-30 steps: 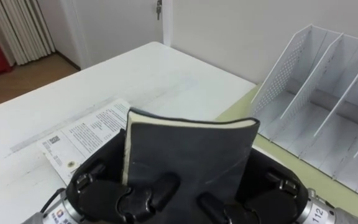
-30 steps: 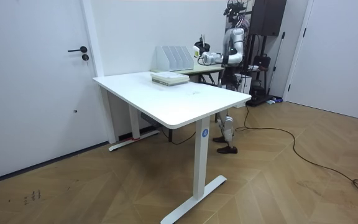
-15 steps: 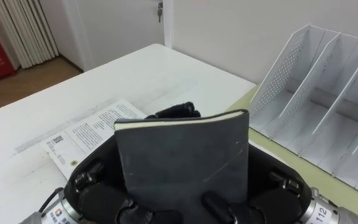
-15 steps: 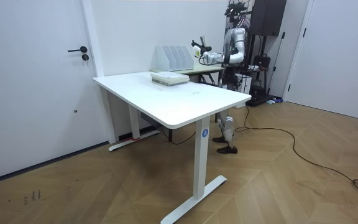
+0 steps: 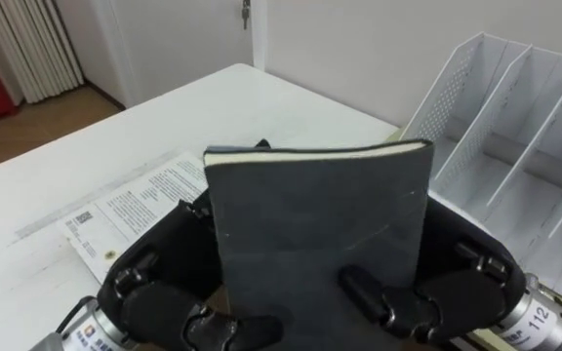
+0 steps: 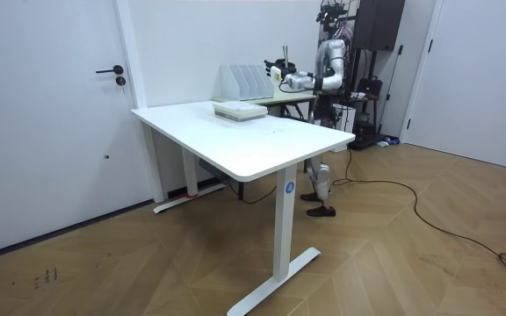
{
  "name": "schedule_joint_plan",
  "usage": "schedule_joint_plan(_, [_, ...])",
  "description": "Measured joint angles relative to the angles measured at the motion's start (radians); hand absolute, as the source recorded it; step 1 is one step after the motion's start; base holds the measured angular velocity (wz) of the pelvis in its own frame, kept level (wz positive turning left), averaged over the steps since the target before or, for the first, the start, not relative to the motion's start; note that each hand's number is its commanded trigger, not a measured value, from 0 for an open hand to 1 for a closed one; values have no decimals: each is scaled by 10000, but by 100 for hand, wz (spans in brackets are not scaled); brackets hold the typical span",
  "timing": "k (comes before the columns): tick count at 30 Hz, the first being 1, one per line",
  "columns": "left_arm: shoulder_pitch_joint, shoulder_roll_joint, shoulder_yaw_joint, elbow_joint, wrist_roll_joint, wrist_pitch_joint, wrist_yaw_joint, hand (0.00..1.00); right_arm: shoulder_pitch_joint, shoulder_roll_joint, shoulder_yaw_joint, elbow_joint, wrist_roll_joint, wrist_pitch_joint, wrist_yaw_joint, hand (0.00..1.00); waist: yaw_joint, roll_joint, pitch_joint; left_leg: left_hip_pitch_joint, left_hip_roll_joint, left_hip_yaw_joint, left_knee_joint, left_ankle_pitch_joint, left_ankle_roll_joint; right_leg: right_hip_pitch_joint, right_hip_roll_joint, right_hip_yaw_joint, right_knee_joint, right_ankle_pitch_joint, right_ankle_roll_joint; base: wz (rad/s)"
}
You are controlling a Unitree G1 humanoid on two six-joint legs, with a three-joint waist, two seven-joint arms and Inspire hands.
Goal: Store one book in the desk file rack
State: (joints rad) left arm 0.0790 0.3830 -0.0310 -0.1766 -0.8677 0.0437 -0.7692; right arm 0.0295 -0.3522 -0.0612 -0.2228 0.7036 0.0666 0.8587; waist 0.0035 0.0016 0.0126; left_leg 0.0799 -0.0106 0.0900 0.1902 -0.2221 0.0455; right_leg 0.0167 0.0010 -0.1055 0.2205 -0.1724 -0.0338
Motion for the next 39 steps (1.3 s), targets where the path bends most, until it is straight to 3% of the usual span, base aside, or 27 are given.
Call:
schedule_joint_plan(6, [97,1,-7,149,1,-6,4,0,0,-11,-471,2,0,-4,-116,100,-27,-45,16,162,-1,24,-14,1,-1,125,0,57,1,0,1,-4])
schedule_joint_plan(12, [366,13,-24,510,190,-6,8,0,-8,-11,-766,-62,-17,-12,-653,100,-267,-136,28,200,-1,26,-13,0,-1,172,3,42,-11,-1,3,1])
schedule_joint_plan(21, [828,1,-239,752,393,-84,229,0,-332,-18,-1211,-410,-3,-45,-2141,100,-643,-134,32,223,2,-14,-31,0,0,177,28,68,-3,0,1,-1])
schedule_joint_plan(28, [1620,-164,-455,2087,1968,-103,904,0,-723,-11,-1464,-1063,-1247,-246,-4313,100,-988,-172,51,92,-4,-7,-28,0,0,-4,38,154,26,0,1,-3])
schedule_joint_plan(32, [1624,-259,-940,3172,2354,-243,1051,0,-1095,-11,-1479,-1418,-1823,-331,-5850,100,-1003,-201,55,31,4,142,-31,1,0,-87,54,213,53,1,2,-4])
schedule_joint_plan(35, [1606,-387,-971,4310,3180,-292,1503,0,-1371,8,-1467,-1544,-2692,-780,-7085,100,-1043,-232,71,43,16,174,-36,1,0,-68,67,221,20,3,-1,0])
schedule_joint_plan(39, [1581,-722,-1376,5677,3835,-377,2005,0,-1720,16,-1462,-1540,-4239,-1017,-8501,100,-1055,-237,70,15,12,204,-39,1,-1,-121,73,220,6,5,-2,-2])
